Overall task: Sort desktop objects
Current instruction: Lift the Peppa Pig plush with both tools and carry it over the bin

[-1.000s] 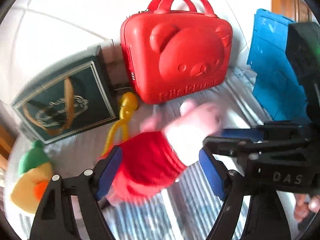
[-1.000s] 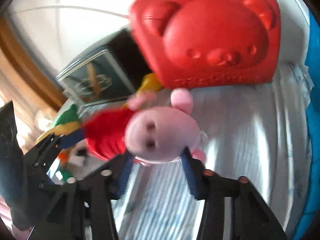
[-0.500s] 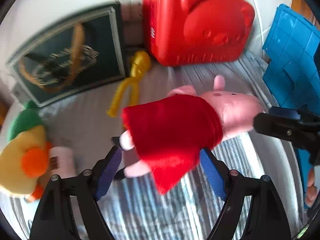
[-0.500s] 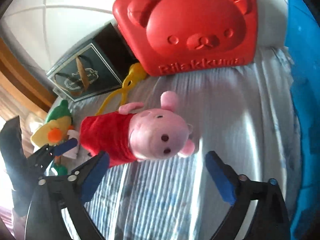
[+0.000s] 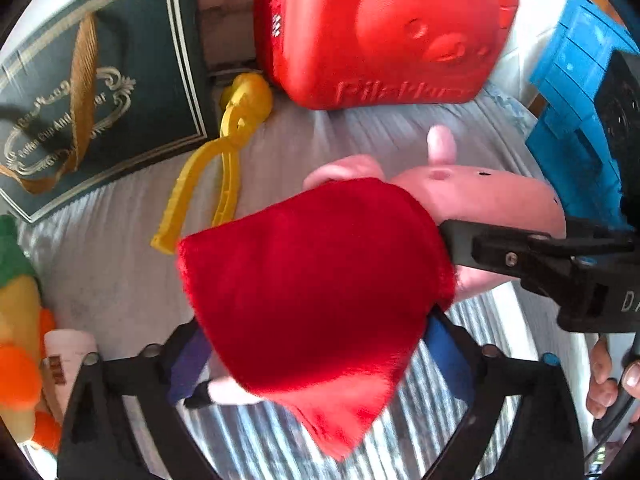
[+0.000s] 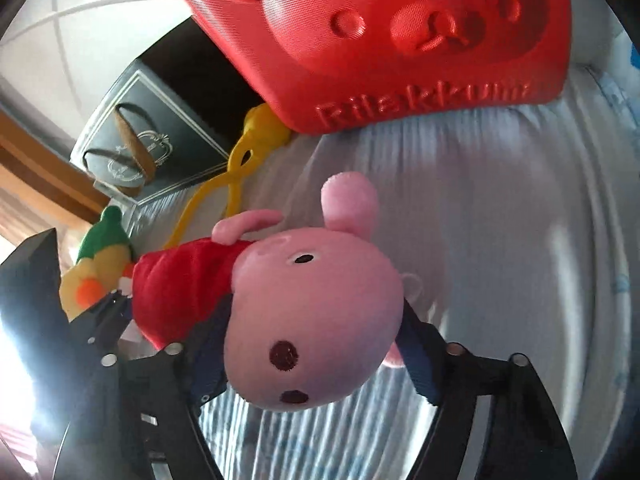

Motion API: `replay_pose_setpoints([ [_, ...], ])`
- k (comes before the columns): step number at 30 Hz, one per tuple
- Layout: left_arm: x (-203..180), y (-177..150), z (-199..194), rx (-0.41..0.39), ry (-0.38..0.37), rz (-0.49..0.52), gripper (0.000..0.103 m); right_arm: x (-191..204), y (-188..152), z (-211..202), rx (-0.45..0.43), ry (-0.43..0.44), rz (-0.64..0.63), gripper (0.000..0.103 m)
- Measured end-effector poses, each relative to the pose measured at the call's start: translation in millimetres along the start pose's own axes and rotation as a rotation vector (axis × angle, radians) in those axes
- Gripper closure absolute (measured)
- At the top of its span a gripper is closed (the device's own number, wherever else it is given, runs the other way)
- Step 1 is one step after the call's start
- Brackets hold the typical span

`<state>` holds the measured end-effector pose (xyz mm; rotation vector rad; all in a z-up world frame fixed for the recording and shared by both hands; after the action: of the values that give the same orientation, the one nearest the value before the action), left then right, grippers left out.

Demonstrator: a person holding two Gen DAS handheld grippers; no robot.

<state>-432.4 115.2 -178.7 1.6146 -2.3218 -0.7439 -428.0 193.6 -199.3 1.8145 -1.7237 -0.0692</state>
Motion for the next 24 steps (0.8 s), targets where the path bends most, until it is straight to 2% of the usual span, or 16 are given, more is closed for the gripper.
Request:
replay_pose_setpoints([
  [6, -11, 1, -54, -0.088, 0.001, -0.005, 0.012, 22, 1, -50, -0.066, -0.011, -0.044, 0.03],
  [14, -42, 5, -176, -0.271, -0.003, 0.031, 0.012, 76, -3, -175, -0.221, -0.044, -0.111, 0.03],
  [20, -92, 2, -263, -0.402, -0.016, 0.095, 0.012, 104, -27, -273, -0.351, -0.089, -0.135, 0.03],
  [24, -133, 3, -312, -0.48, -0.031, 0.154, 0.012, 104, -44, -342, -0.444, -0.119, -0.124, 0.03],
])
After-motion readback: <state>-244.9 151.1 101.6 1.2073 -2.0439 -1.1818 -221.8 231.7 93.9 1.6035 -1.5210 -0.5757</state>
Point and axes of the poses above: each gripper's, at about its wrist camera, not at the fingertips, and z roughly the way its jaws point, x to its left, y to its top, the point moved 7 cm from there along z, roughly the way its jaws point, and after that the axes turned 4 degrees about -x, right-handed, at the moved point
